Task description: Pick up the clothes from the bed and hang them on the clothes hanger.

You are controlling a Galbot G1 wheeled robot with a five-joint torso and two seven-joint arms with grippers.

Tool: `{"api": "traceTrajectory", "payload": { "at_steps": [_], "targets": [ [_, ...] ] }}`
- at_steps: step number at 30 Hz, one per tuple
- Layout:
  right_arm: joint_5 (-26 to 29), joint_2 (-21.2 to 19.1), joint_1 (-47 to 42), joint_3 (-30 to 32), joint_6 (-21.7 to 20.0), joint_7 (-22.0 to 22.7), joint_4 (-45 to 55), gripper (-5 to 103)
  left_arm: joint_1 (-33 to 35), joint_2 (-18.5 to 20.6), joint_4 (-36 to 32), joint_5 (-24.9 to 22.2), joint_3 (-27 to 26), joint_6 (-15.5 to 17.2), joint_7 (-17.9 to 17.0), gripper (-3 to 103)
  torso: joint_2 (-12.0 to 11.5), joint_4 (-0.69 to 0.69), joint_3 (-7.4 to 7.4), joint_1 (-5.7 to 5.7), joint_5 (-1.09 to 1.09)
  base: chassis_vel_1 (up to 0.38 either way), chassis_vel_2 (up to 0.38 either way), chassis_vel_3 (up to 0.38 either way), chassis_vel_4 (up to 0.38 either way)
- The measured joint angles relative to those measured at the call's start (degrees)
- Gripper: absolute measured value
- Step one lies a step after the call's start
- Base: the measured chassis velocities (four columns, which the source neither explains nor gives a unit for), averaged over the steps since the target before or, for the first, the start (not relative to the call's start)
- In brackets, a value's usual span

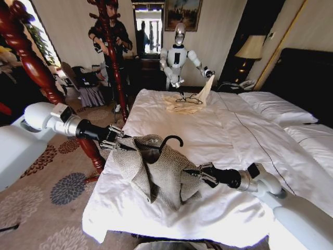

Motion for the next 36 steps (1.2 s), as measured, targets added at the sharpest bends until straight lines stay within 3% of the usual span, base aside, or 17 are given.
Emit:
{"api": "traceTrajectory", "payload": {
  "at_steps": [2,7,14,22,29,34,36],
  "targets": [
    [-0.17,-0.01,0.06,0.02,0.04,-0.21,-0.06,3,-2.63,-0.43,0.34,0.06,3.19,0.26,-0.08,8,0.00,0.00,0.00,0.00,0.00,0.000,0.000,0.000,0.000],
    [-0.39,0.14,0.25,0.14,0.07,-0.50,-0.02,3,-7.93,-2.38,0.74,0.76,10.26,0.60,-0.14,7,0.00,-0.01,0.00,0.00,0.00,0.000,0.000,0.000,0.000],
    [-0.29,-0.02,-0.22,1.01,0.17,-0.68,0.33,3,-10.06,-4.43,1.78,1.92,13.16,1.06,-0.19,7,0.00,-0.01,0.00,0.00,0.00,0.000,0.000,0.000,0.000],
    [0.14,-0.39,0.01,1.04,0.31,0.00,-0.05,3,-7.39,-3.61,2.68,2.64,10.35,0.87,-0.20,4,0.00,0.00,0.00,0.00,-0.01,0.000,0.000,0.000,0.000],
    [2.01,-0.45,0.97,0.29,0.26,1.86,-1.00,3,-2.08,-0.16,1.15,2.31,3.20,0.16,1.03,20,0.00,0.01,0.00,0.00,0.00,0.000,0.000,0.000,0.000],
    [2.44,-0.52,2.12,-0.37,0.11,2.30,-1.25,3,0.55,0.43,0.52,2.30,0.59,0.10,1.48,23,0.00,0.02,-0.01,0.00,-0.02,0.000,0.000,0.000,0.000],
    [2.44,-0.52,2.83,-1.06,0.04,2.53,-1.24,3,0.56,-0.22,0.49,2.31,0.83,0.15,1.45,20,0.00,0.00,-0.01,0.00,0.00,0.000,0.000,0.000,0.000]
  ]
}}
